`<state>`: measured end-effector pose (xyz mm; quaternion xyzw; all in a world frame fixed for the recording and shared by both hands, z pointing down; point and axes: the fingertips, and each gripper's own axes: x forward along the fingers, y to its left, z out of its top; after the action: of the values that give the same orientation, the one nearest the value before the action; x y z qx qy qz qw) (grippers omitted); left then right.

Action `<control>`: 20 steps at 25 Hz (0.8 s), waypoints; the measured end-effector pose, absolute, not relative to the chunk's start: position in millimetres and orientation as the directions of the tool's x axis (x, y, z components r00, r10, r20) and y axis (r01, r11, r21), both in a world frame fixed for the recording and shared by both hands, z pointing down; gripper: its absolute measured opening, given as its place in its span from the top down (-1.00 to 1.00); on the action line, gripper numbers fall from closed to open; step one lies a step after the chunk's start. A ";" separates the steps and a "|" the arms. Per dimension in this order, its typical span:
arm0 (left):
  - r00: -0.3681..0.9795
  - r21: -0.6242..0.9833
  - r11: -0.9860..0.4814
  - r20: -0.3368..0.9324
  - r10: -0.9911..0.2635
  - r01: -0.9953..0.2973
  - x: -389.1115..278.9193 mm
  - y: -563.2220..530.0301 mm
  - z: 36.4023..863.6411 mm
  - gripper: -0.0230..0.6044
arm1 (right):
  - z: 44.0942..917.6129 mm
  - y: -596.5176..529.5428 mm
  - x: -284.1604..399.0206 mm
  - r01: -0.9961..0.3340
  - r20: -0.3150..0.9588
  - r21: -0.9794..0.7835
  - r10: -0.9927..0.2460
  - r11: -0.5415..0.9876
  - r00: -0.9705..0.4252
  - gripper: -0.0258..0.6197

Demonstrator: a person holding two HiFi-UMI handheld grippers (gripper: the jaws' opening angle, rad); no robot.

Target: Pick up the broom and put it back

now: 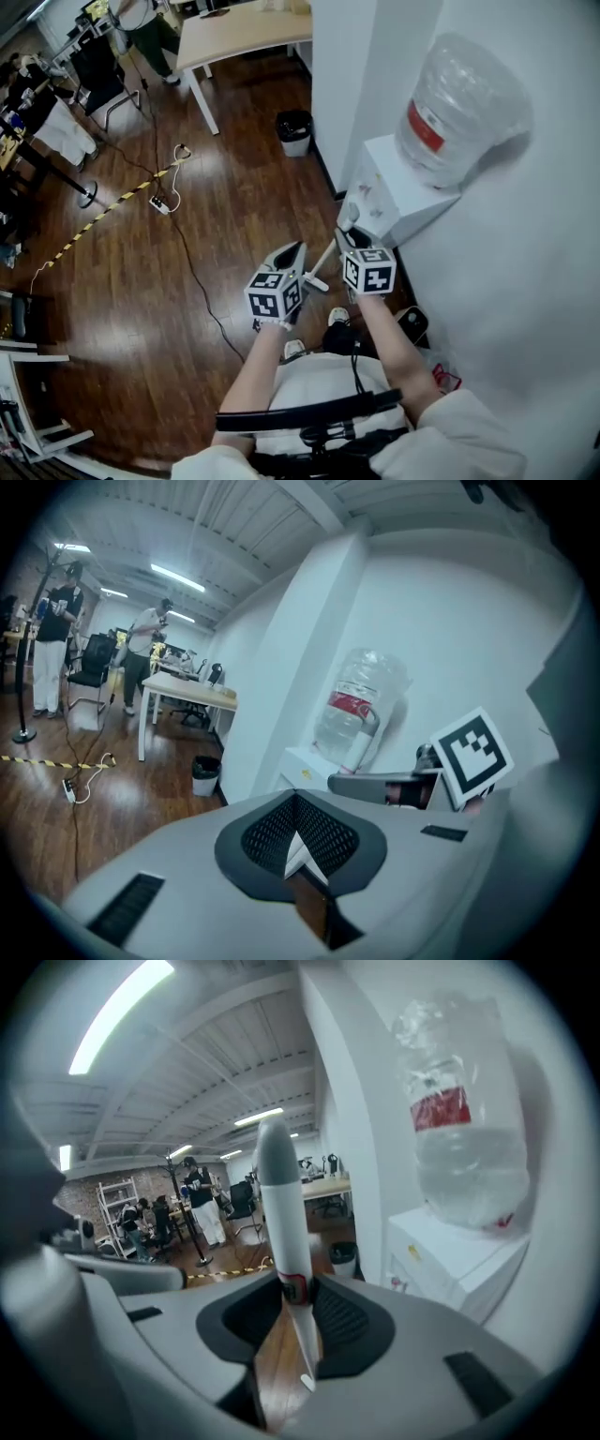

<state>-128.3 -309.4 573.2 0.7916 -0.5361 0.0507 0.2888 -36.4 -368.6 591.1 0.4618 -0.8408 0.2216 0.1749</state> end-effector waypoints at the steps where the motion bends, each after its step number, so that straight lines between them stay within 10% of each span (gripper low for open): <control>1: 0.418 0.398 -0.263 0.376 -0.827 -0.879 -131.8 -306.6 565.5 0.95 | 570.3 -367.3 -39.4 -0.849 0.474 -0.204 -0.710 0.487 -0.521 0.52; 20: 0.391 0.393 -0.289 0.209 -0.897 -0.873 -159.5 -310.1 485.5 0.95 | 460.0 -349.9 -65.3 -0.825 0.328 -0.153 -0.759 0.544 -0.562 0.54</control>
<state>-159.5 -310.1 485.5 0.8023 -0.5514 -0.0259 0.2272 -65.3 -349.9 460.0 0.4543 -0.8716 0.1463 0.1121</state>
